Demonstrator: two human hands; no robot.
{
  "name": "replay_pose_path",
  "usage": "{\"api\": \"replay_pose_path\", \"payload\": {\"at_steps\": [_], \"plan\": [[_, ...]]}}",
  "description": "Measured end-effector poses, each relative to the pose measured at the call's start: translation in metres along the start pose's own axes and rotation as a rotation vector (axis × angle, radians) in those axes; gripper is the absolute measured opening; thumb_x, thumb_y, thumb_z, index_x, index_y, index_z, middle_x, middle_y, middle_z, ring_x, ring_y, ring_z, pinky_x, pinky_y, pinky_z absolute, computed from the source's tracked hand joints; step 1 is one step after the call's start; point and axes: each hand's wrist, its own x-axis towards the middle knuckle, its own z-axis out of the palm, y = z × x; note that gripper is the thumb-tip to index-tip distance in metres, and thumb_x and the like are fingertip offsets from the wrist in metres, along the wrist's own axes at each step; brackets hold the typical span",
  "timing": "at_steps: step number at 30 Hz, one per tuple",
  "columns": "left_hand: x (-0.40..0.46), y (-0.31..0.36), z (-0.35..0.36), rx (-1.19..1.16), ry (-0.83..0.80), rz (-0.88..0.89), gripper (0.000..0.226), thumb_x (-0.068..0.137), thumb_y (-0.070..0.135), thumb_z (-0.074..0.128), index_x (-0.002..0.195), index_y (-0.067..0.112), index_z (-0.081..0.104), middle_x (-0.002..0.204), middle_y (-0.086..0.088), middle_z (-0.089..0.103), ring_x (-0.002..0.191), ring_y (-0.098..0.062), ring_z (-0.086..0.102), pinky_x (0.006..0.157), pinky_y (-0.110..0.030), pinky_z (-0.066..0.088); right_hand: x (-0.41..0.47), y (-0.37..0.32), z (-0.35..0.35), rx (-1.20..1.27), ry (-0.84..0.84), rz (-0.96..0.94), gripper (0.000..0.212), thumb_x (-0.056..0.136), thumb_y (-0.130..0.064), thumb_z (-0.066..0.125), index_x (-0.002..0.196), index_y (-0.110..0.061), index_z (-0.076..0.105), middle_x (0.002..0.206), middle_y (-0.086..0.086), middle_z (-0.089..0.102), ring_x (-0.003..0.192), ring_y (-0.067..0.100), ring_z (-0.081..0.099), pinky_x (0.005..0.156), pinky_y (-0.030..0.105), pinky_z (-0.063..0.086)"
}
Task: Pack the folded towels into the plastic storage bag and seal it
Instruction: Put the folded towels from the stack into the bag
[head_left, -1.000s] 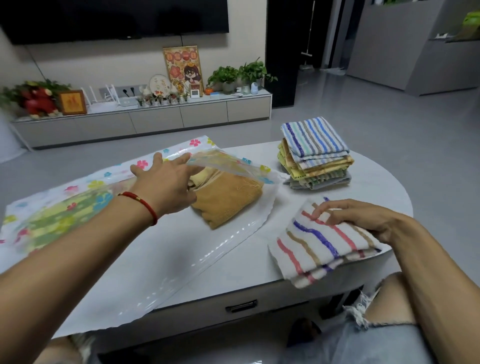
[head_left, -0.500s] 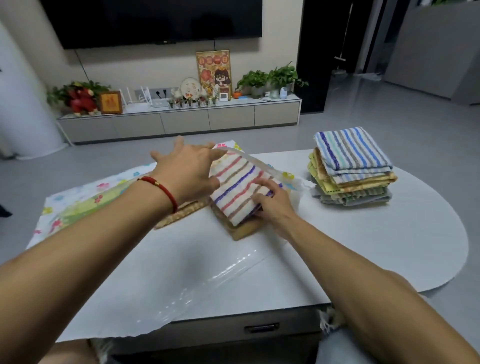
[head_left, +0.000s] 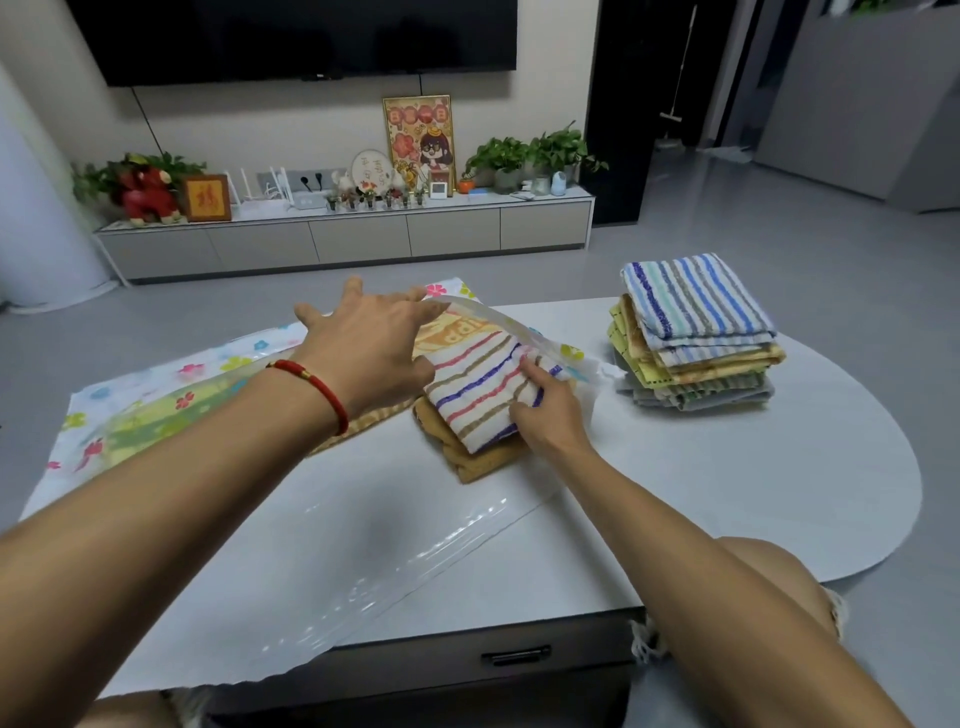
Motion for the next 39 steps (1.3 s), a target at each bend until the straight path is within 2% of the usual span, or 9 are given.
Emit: {"api": "replay_pose_path", "payload": {"at_steps": [5,12,14,17,21,25,31,36,39], "plan": [[0.000,0.002,0.002,0.016,-0.001,0.015,0.072,0.086,0.046,0.062,0.148,0.045,0.026,0.159,0.014,0.028,0.146,-0.042,0.015,0.099,-0.084,0.017,0.004,0.004,-0.019,-0.207,-0.147,0.015,0.077,0.092,-0.012,0.061,0.161,-0.029,0.032,0.162,0.012,0.038,0.145,0.031,0.041,0.118,0.037,0.039],[0.001,0.010,0.012,0.028,0.010,0.053,0.068,0.087,0.054,0.060,0.147,0.044,0.031,0.164,0.008,0.013,0.145,-0.047,0.010,0.104,-0.080,0.016,-0.036,-0.008,-0.037,-0.684,-0.179,-0.112,0.042,0.089,-0.028,0.059,0.129,-0.036,0.066,0.126,0.005,0.068,0.110,0.029,0.064,0.083,0.037,0.053],[0.003,0.012,0.016,0.031,0.015,0.063,0.065,0.087,0.052,0.060,0.146,0.044,0.035,0.164,0.006,0.008,0.145,-0.047,0.007,0.105,-0.079,0.015,-0.047,-0.012,-0.061,-0.689,-0.106,-0.106,0.025,0.087,-0.033,0.059,0.106,-0.032,0.077,0.102,-0.002,0.075,0.090,0.023,0.068,0.071,0.033,0.054],[0.005,0.015,0.023,0.024,0.031,0.078,0.063,0.086,0.051,0.059,0.145,0.044,0.038,0.165,0.006,0.006,0.145,-0.047,0.005,0.105,-0.078,0.016,-0.038,-0.013,-0.108,-0.567,0.254,-0.128,0.020,0.087,-0.032,0.060,0.080,-0.020,0.075,0.072,0.000,0.072,0.072,0.026,0.065,0.056,0.028,0.043],[0.010,0.017,0.026,0.001,0.041,0.065,0.064,0.086,0.051,0.059,0.146,0.045,0.035,0.165,0.004,0.006,0.146,-0.046,0.002,0.106,-0.078,0.016,0.019,-0.007,-0.155,-0.583,0.490,-0.109,0.030,0.098,-0.026,0.057,0.118,-0.011,0.074,0.118,0.019,0.071,0.112,0.037,0.062,0.089,0.041,0.049],[0.010,0.017,0.028,-0.011,0.065,0.062,0.062,0.088,0.051,0.056,0.146,0.045,0.035,0.165,0.004,0.005,0.147,-0.045,0.001,0.107,-0.077,0.015,0.077,0.003,-0.180,-0.703,0.466,0.039,0.044,0.107,-0.030,0.039,0.147,-0.021,0.052,0.152,0.023,0.041,0.143,0.040,0.032,0.117,0.050,0.026],[0.009,0.012,0.032,0.031,0.086,0.094,0.062,0.089,0.055,0.054,0.146,0.045,0.033,0.165,0.004,0.005,0.148,-0.042,0.000,0.108,-0.075,0.016,0.127,0.002,-0.206,-0.814,0.314,0.364,0.042,0.106,-0.040,0.043,0.147,-0.030,0.042,0.150,0.031,0.040,0.134,0.047,0.037,0.110,0.050,0.031],[0.007,0.009,0.031,0.012,0.049,0.087,0.058,0.090,0.051,0.055,0.144,0.048,0.035,0.165,0.004,0.007,0.148,-0.040,0.000,0.109,-0.074,0.018,0.135,-0.005,-0.219,-0.883,0.344,0.266,0.038,0.094,-0.035,0.068,0.130,-0.032,0.055,0.131,0.022,0.055,0.123,0.041,0.046,0.097,0.045,0.036],[0.007,0.007,0.024,0.015,0.018,0.088,0.058,0.089,0.052,0.055,0.144,0.048,0.036,0.164,0.003,0.010,0.148,-0.041,0.001,0.108,-0.075,0.019,0.132,-0.014,-0.228,-0.649,0.274,0.241,0.045,0.089,-0.020,0.078,0.128,-0.027,0.055,0.127,0.019,0.058,0.101,0.037,0.061,0.087,0.043,0.053]]}}
